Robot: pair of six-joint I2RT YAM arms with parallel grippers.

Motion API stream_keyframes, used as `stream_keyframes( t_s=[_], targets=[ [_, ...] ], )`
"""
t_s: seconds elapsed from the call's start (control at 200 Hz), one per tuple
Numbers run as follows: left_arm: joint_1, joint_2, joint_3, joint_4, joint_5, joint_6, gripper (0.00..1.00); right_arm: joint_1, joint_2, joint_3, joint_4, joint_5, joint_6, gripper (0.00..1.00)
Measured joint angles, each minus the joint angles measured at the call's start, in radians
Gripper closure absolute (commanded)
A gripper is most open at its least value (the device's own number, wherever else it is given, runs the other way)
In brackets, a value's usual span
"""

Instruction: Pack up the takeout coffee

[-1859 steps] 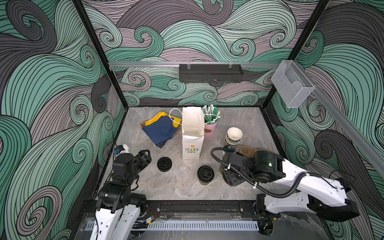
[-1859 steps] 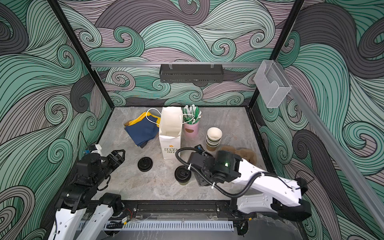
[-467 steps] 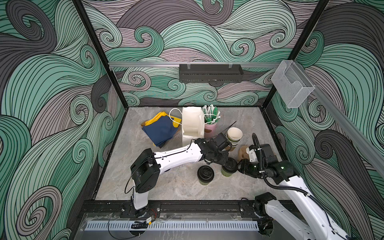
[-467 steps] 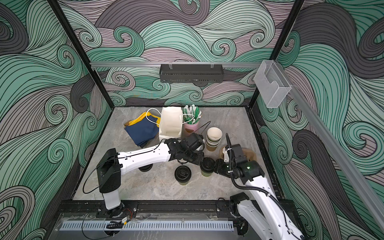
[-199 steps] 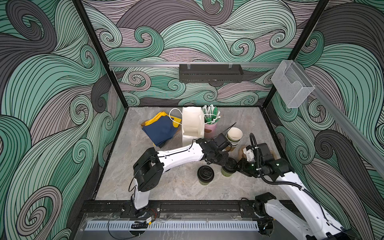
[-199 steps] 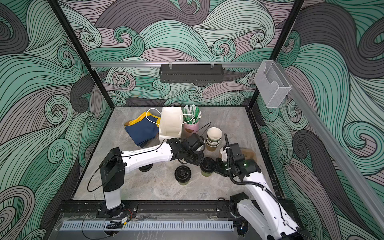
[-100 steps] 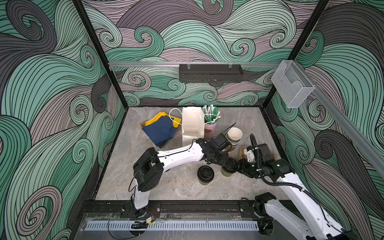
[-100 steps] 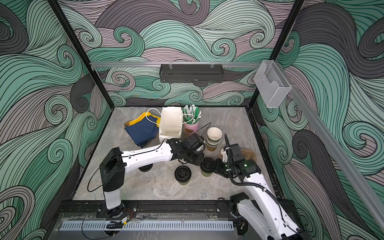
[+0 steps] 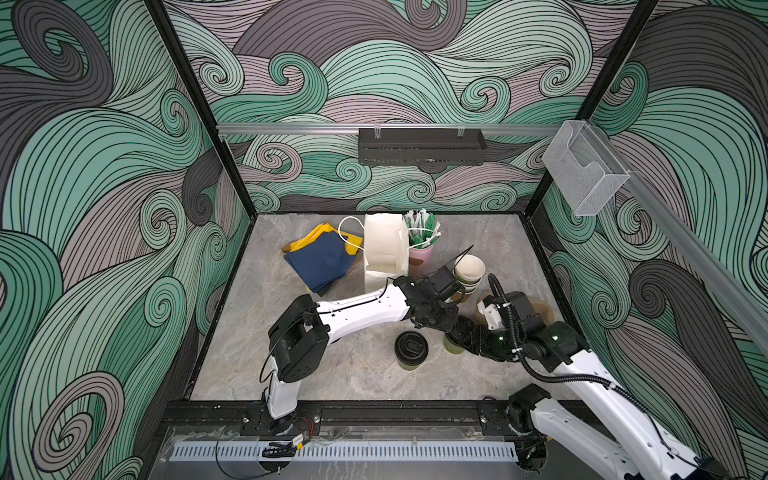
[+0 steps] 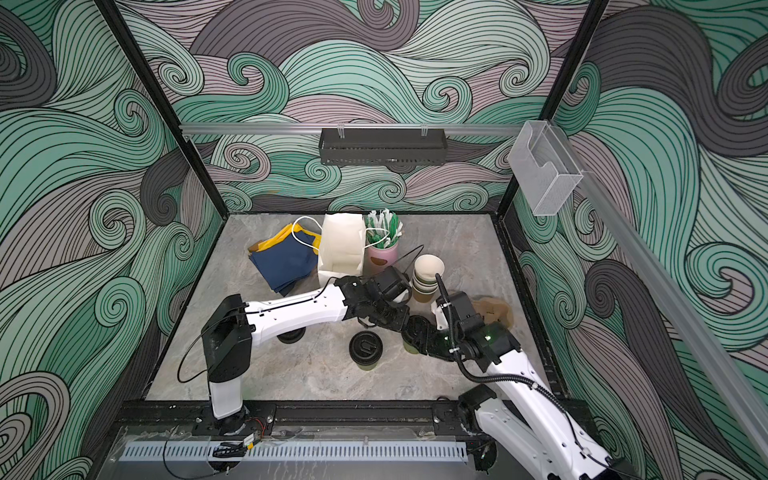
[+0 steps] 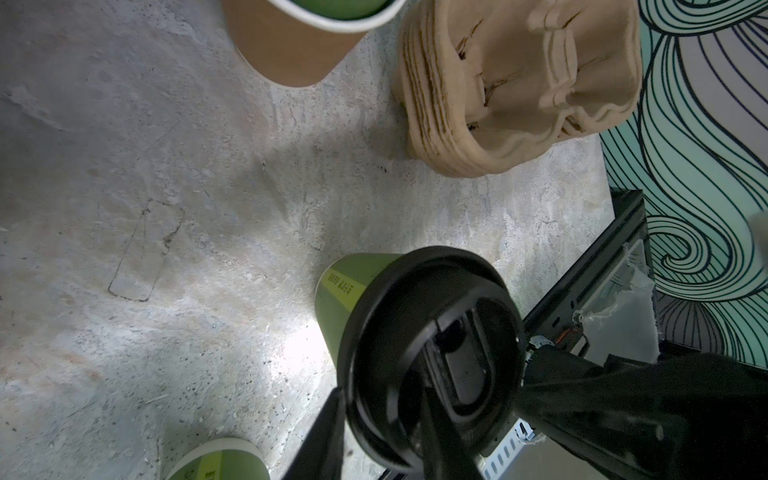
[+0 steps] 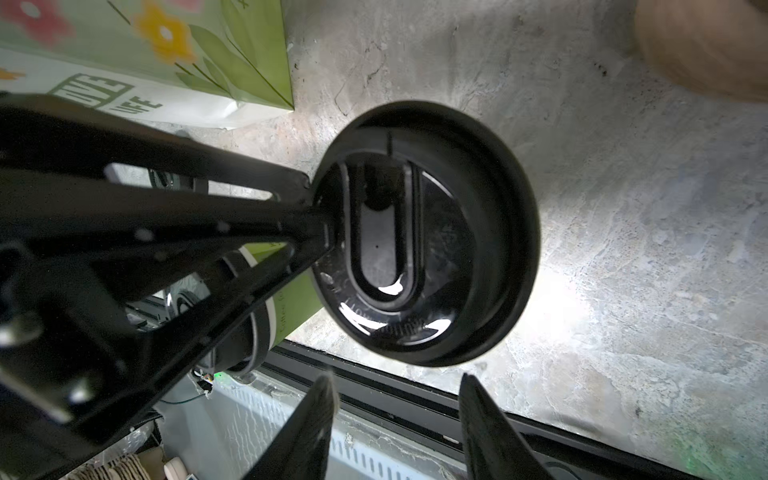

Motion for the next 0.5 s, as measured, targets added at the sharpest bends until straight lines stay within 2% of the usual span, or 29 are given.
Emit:
stream_keyframes(
  t_s=[0.235, 0.5],
  targets=[
    [0.0, 0.0, 0.0, 0.0, 0.0, 0.0, 0.69, 0.001, 0.003, -0.032, 0.008, 0.054, 0.031, 0.56],
    [0.0, 0.001, 0.0, 0.0, 0.0, 0.001, 0.69, 0.006, 0.001, -0.05, 0.03, 0.071, 0.06, 0.56]
  ],
)
